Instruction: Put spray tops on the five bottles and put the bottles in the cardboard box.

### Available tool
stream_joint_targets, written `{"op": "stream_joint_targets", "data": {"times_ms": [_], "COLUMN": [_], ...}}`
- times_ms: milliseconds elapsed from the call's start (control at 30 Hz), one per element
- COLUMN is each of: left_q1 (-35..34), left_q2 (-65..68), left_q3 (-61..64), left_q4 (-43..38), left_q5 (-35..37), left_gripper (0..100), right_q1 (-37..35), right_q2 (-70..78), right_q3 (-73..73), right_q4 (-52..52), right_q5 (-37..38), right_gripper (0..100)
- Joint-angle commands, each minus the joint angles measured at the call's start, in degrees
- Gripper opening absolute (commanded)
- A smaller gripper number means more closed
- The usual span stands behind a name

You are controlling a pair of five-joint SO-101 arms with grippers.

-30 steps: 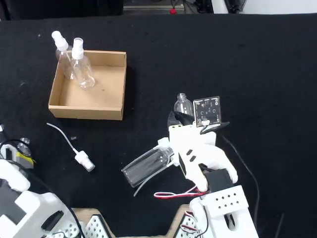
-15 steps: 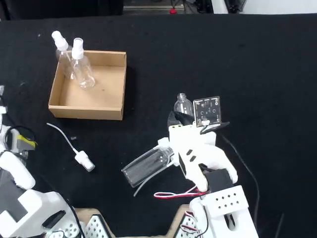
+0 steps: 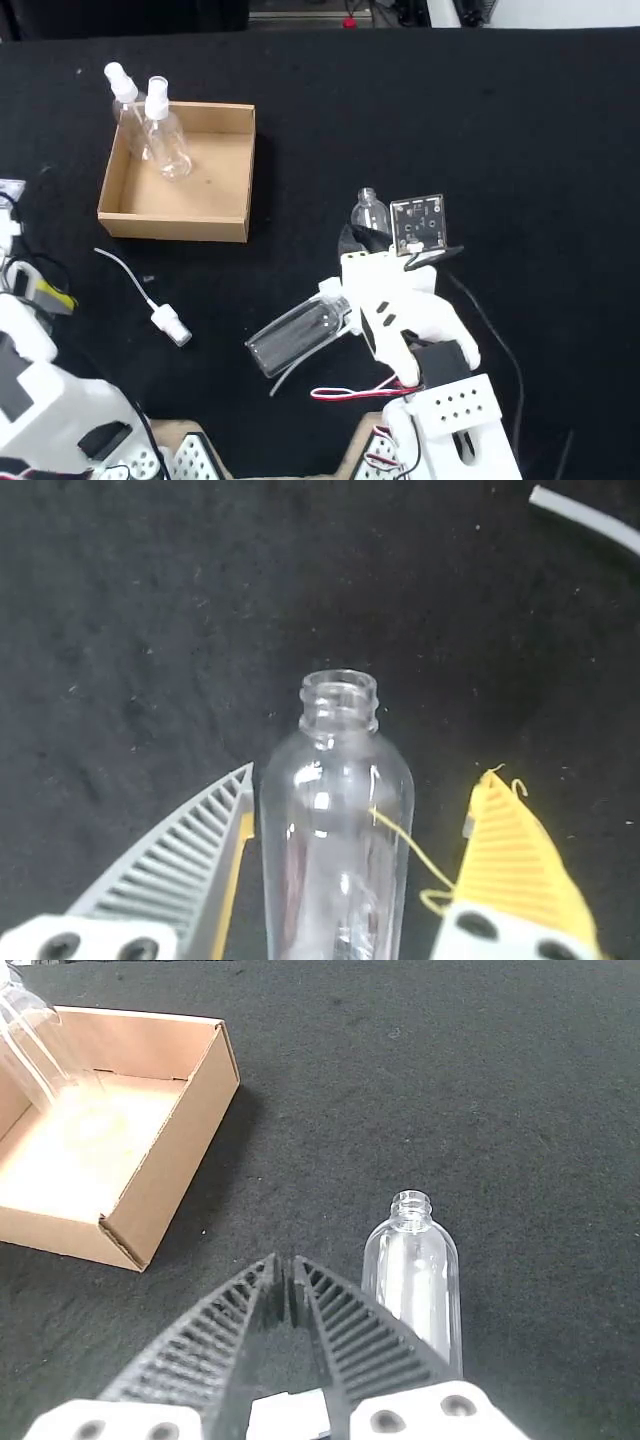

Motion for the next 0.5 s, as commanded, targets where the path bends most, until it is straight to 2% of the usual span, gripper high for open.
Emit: {"op": "stream_joint_targets", "data": {"times_ms": [0, 100, 467], "left_q1": [0.84, 0.92, -0.66], "left_q2": [2.02, 2.9, 3.25], "left_q3": [-4.88, -5.41, -4.44], "left_q4": [0.35, 0.09, 0.0], "left_q5": [-1.14, -1.32, -9.23], "left_gripper": [32, 32, 32], "right_q1": [-0.62, -0.62, -0.62], "right_q2": [-1.01, -1.01, -1.01], "right_q3": [-0.4, -0.4, -0.4], "right_q4": [-1.41, -1.41, -1.41], "right_q5": [-0.09, -0.09, -0.09], "right_gripper": [1.2, 1.2, 1.2]}}
